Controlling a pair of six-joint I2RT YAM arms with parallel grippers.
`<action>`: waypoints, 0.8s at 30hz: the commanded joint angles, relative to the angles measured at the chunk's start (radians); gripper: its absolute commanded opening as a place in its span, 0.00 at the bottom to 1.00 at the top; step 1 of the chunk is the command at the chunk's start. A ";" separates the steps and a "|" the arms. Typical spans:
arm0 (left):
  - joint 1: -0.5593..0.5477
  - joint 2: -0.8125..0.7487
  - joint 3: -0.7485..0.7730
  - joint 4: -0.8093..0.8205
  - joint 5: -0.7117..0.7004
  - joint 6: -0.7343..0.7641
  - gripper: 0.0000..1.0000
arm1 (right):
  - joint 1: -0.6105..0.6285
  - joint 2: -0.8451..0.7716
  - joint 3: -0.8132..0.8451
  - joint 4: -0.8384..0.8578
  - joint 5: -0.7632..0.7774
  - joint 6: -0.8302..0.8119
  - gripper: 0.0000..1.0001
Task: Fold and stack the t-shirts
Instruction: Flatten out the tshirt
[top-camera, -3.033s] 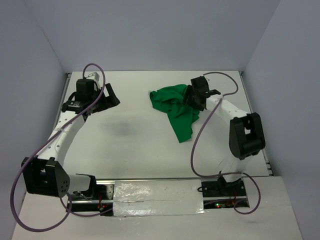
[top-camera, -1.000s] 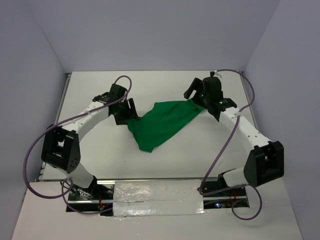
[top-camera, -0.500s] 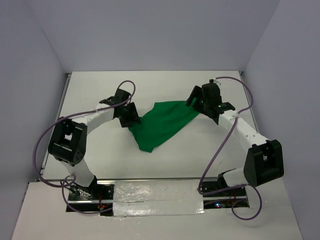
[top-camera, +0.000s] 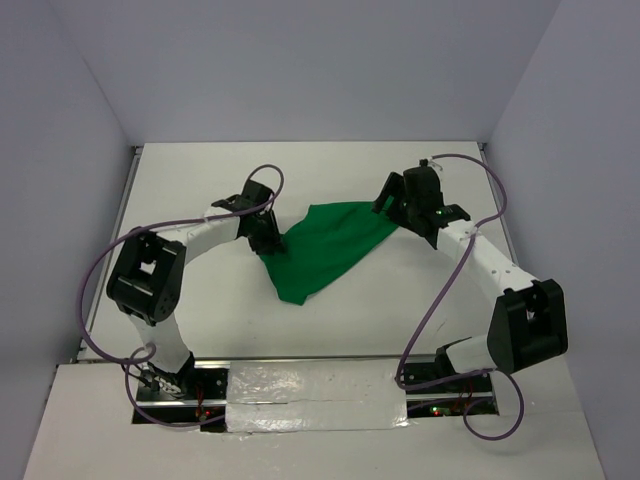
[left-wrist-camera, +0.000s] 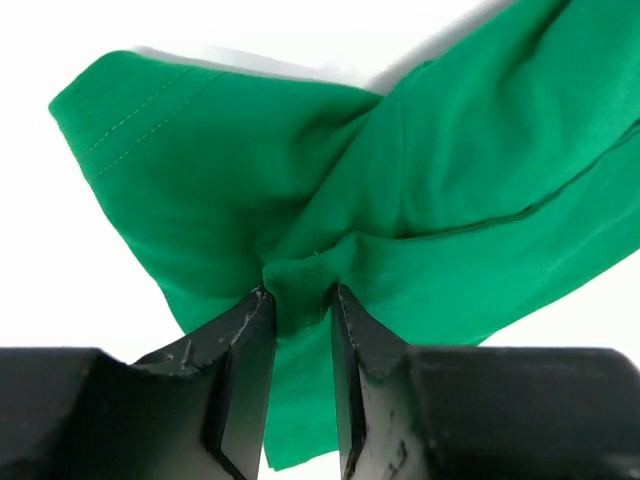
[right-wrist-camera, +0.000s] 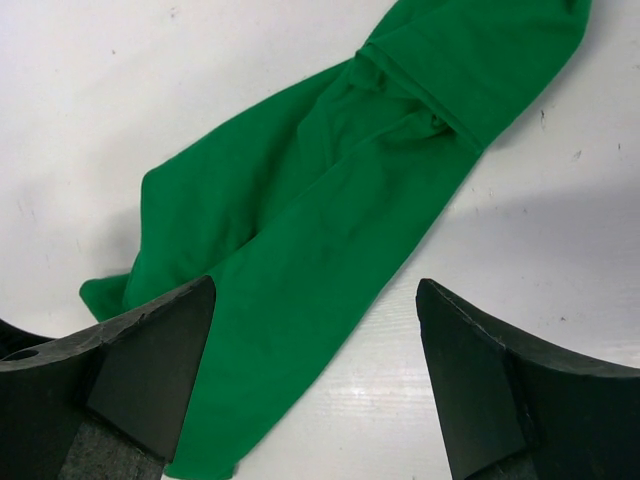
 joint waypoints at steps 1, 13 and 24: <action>-0.016 -0.013 0.041 0.000 -0.011 -0.009 0.39 | -0.003 -0.004 0.022 -0.015 0.036 -0.002 0.89; -0.032 -0.053 0.055 -0.055 -0.042 0.020 0.61 | -0.037 0.074 0.051 -0.061 0.055 -0.019 0.95; -0.081 -0.068 0.098 -0.097 -0.120 0.017 0.56 | -0.040 0.074 0.036 -0.057 0.043 -0.017 0.95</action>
